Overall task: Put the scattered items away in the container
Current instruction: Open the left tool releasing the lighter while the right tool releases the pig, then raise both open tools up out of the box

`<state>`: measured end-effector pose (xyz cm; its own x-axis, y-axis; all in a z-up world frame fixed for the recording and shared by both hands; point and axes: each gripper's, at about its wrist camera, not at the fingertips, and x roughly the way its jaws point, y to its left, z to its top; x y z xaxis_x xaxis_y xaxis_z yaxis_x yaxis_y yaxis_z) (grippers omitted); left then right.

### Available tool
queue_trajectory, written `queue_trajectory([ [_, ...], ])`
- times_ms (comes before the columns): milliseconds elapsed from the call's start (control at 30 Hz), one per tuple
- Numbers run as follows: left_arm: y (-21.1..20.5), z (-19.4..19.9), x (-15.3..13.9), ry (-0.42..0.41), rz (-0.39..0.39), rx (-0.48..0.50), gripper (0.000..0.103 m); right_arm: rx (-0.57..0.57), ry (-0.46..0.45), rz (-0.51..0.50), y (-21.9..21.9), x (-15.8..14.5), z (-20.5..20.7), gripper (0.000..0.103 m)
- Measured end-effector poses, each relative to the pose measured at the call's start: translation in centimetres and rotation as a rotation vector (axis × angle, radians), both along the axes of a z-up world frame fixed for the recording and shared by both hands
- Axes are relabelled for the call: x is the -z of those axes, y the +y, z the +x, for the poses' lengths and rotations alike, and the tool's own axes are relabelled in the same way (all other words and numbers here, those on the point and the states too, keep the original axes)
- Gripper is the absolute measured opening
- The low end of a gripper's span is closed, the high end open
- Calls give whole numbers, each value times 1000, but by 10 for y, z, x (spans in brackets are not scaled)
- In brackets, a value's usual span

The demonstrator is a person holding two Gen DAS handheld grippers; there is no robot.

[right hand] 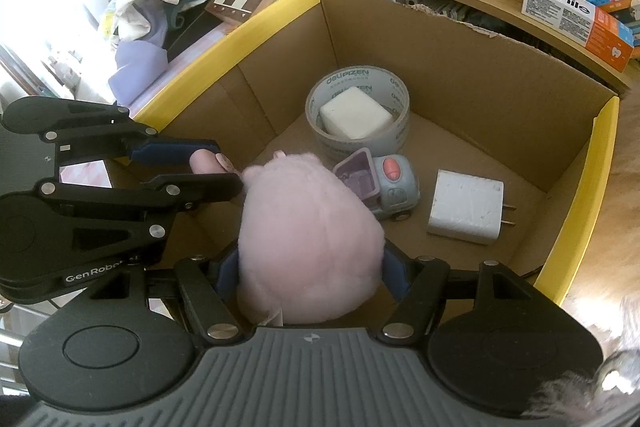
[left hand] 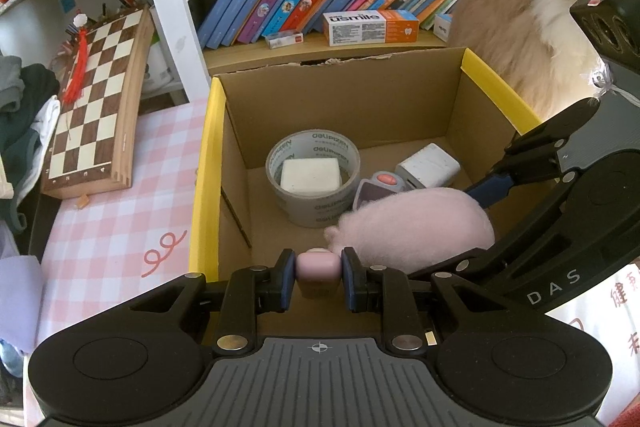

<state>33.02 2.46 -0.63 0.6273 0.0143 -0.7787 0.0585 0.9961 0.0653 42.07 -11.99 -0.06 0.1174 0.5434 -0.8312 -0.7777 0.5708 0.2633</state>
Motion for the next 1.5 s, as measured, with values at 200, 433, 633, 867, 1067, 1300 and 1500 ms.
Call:
queue_trajectory([
  [200,4,-2,-1,-15,1,-12,31,3,-8,3,0,-1,1,74],
  [433,8,-7,-5,-30,7,-28,44,4,-16,18,-2,-3,-1,78],
  [633,8,-12,-8,-43,15,-31,48,17,-25,24,-3,-7,-5,79],
  [867,7,-21,-16,-73,29,-45,58,18,-53,36,-7,-17,-14,84],
  [1067,6,-32,-27,-111,30,-51,61,33,-92,64,-13,-29,-25,87],
  [1300,6,-46,-36,-157,24,-64,66,48,-146,89,-19,-43,-39,87],
  [1500,4,-58,-39,-170,29,-51,69,62,-190,108,-25,-54,-51,87],
])
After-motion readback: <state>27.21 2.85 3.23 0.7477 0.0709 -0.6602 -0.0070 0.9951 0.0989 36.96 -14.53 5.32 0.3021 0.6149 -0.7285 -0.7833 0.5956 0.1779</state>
